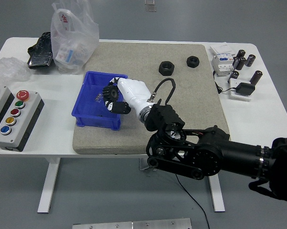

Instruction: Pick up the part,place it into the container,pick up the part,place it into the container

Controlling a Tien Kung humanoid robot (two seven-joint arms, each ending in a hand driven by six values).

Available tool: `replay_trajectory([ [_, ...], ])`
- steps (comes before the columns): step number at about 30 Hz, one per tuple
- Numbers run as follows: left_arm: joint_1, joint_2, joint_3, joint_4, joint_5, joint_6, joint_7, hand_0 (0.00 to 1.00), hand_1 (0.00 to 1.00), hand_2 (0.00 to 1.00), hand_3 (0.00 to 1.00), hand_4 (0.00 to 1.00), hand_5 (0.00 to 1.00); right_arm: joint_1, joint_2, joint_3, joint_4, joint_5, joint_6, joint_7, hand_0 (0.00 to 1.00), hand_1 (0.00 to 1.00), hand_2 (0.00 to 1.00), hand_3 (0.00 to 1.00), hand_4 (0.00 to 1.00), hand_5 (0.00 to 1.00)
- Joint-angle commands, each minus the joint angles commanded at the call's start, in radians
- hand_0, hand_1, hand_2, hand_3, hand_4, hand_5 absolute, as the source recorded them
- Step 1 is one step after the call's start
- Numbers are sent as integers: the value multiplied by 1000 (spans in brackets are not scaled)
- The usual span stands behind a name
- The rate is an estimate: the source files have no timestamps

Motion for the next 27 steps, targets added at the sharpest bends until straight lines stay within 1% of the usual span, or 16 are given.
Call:
replay_trajectory([
  [5, 1, 0, -1, 0, 1, 1, 1, 798, 672, 653, 801, 886, 998, -1, 1, 5, 0, 9, 2, 11, 680, 749, 749, 734, 383, 299],
  [6, 0, 0, -1, 0, 1, 1, 1, 797, 671, 645, 796, 884, 998, 0, 1, 7, 0, 12, 5, 14, 718, 792, 814, 847, 526, 263],
  [10, -1, 0, -1, 0, 1, 0, 1, 797, 671, 645, 796, 884, 998, 0, 1, 12, 0, 23, 18, 26, 718, 792, 814, 847, 526, 263],
  [11, -1, 0, 0, 0, 1, 0, 1, 797, 671, 645, 796, 884, 998, 1, 2, 13, -1, 29, 25, 30, 718, 792, 814, 847, 526, 263],
  [12, -1, 0, 0, 0, 0, 0, 1, 795, 669, 636, 792, 880, 998, 1, 2, 15, -1, 32, 31, 32, 781, 830, 867, 926, 627, 307],
  [14, -1, 0, 0, 0, 1, 0, 1, 795, 669, 636, 792, 880, 998, 0, 1, 18, -2, 42, 46, 35, 781, 830, 867, 926, 627, 307],
  [17, -1, 0, 0, 0, 1, -1, 1, 795, 669, 636, 792, 880, 998, 0, 1, 23, 0, 52, 84, 33, 781, 830, 867, 926, 627, 307],
  [18, -1, 0, 0, 0, 2, -1, 2, 794, 669, 618, 790, 878, 998, 0, 0, 25, 1, 55, 103, 31, 868, 892, 933, 987, 668, 328],
  [20, -1, 0, -1, 0, 3, -1, 1, 794, 669, 618, 790, 878, 998, -1, 0, 27, 2, 56, 115, 29, 868, 892, 933, 987, 668, 328],
  [22, -1, 1, -1, 0, 3, -1, 0, 794, 669, 618, 790, 878, 998, -4, -1, 32, 3, 50, 113, 29, 868, 892, 933, 987, 668, 328],
  [23, -2, 1, 0, 0, 3, -1, -1, 794, 669, 618, 790, 878, 998, -6, -2, 36, 3, 43, 106, 28, 868, 892, 933, 987, 668, 328],
  [24, -2, 2, -1, 0, 3, -1, -1, 794, 665, 612, 787, 875, 998, -8, -4, 41, 4, 35, 100, 26, 858, 882, 921, 969, 677, 350],
  [27, -1, 1, -1, 0, 5, 0, -2, 794, 665, 612, 787, 875, 998, -25, -14, 76, 10, -1, 68, 20, 858, 882, 921, 969, 677, 350],
])
